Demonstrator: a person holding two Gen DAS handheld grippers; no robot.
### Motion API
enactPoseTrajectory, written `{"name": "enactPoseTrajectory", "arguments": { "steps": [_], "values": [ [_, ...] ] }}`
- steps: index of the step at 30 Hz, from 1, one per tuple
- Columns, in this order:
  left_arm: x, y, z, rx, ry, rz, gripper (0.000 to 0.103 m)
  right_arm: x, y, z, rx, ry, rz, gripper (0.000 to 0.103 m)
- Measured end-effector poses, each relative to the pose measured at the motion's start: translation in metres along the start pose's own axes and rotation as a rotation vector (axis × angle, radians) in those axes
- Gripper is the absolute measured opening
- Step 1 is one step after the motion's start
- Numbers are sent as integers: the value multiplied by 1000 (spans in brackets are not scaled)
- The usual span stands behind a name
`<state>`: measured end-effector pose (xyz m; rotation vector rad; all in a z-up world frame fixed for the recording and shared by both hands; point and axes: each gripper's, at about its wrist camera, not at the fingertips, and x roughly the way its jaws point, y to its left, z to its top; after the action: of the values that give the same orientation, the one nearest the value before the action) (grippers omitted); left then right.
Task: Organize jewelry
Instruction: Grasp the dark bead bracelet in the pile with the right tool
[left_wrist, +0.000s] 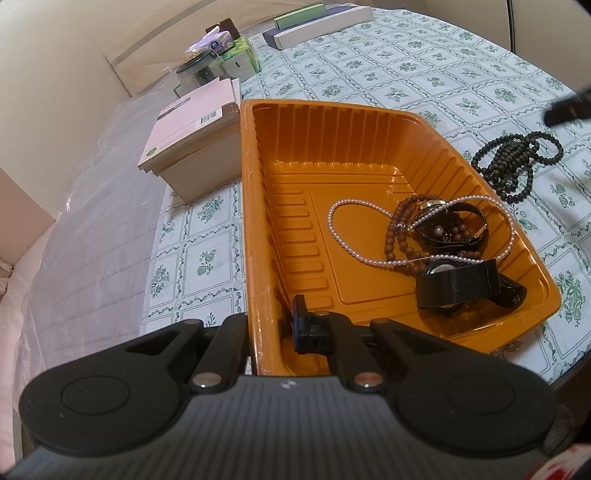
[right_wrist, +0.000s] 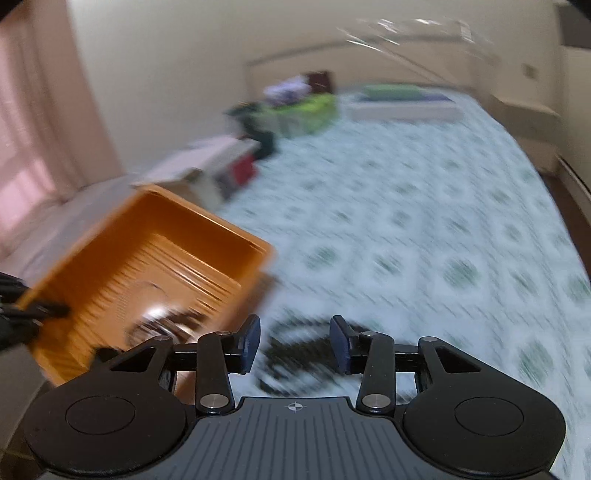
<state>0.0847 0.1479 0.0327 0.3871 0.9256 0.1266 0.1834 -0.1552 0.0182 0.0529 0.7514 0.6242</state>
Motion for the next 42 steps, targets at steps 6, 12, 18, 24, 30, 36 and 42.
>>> {"name": "enactPoseTrajectory", "arguments": {
  "steps": [6, 12, 18, 24, 30, 36, 42],
  "values": [
    [-1, 0, 0, 2, -1, 2, 5, -14, -43, -40, 64, 48, -130, 42],
    [-1, 1, 0, 2, 1, 5, 5, -11, -64, -48, 105, 56, -189, 42],
    [-2, 0, 1, 7, 7, 10, 5, 8, -67, -40, 95, 66, -189, 42],
    [-3, 0, 1, 9, 10, 12, 5, 33, -69, -27, 45, 85, -226, 40],
    [-2, -1, 1, 9, 12, 11, 6, 47, -67, -25, -21, 126, -273, 16],
    [-2, -1, 0, 9, 13, 10, 6, 39, -56, -28, -100, 136, -304, 6],
    [-2, -2, 0, 13, 12, 12, 6, 8, -49, -20, -104, 58, -344, 6]
  ]
}}
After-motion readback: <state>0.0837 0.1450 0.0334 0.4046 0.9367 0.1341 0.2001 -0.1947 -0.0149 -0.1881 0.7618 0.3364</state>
